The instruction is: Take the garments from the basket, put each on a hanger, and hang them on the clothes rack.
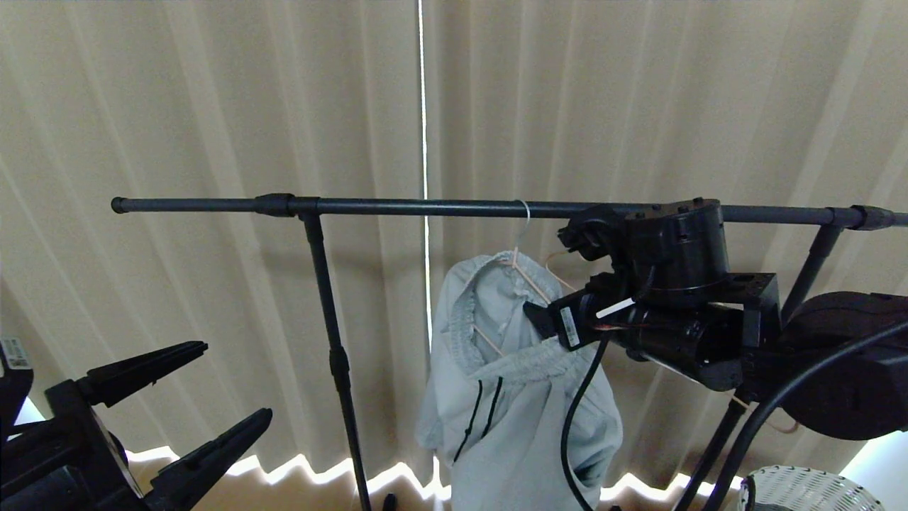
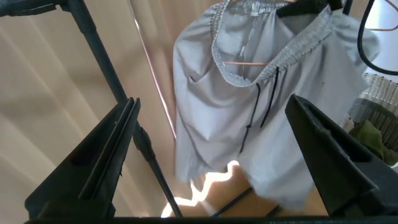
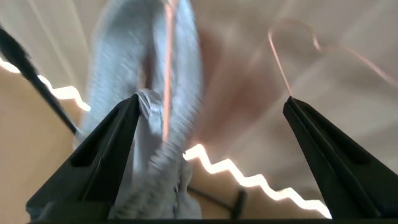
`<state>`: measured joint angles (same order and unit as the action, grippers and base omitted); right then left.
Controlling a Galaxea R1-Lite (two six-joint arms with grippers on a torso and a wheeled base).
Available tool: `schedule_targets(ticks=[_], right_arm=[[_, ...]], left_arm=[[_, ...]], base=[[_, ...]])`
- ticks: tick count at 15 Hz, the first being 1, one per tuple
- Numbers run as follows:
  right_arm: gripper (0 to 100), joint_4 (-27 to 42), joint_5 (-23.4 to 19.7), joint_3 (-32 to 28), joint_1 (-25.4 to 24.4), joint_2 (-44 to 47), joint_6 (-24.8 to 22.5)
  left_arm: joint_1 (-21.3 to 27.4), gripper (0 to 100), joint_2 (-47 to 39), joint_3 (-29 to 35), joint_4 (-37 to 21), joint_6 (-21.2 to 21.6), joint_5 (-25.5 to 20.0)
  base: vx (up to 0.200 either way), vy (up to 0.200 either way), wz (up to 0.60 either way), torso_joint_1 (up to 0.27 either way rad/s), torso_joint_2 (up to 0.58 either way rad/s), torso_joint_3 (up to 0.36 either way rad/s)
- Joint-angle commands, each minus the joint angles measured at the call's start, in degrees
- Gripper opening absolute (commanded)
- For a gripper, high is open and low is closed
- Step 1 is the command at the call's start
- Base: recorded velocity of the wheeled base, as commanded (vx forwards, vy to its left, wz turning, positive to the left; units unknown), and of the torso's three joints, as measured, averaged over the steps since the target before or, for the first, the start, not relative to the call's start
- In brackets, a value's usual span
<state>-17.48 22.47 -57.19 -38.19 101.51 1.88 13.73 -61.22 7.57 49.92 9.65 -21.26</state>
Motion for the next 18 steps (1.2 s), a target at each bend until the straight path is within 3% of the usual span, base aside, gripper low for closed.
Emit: schedule_targets(ticks=[1, 5, 8, 12, 18], right_arm=[[100, -4.0, -1.6, 2.3, 0.0, -0.8, -0.1], [100, -8.9, -3.0, 5.5, 0.0, -2.6, -0.2], [100, -11.5, -7.3, 8.4, 0.1, -5.9, -0.3], [100, -14.0, -7.5, 13.4, 1.2, -12.0, -0.9], [100, -12.9, -7.2, 30.6, 15.8, -28.6, -11.2]], left_arm=[[0.0, 100, -0.2, 0.1, 0.0, 0.0, 0.0], [-1.6, 100, -0.5, 0.0, -0.3, 0.1, 0.2], [-2.7, 100, -1.8, 0.0, -0.3, 1.0, 0.2], [-3.6, 100, -4.9, 0.1, -0.3, 1.5, 1.1], [-4.2, 100, -11.1, 0.2, 0.0, 3.4, 2.1]], base=[[0.0, 0.0, 0.0, 0.0, 0.0, 0.0], [0.0, 0.0, 0.0, 0.0, 0.0, 0.0], [0.0, 0.0, 0.0, 0.0, 0.0, 0.0], [0.0, 0.0, 0.0, 0.0, 0.0, 0.0], [0.0, 0.0, 0.0, 0.0, 0.0, 0.0]])
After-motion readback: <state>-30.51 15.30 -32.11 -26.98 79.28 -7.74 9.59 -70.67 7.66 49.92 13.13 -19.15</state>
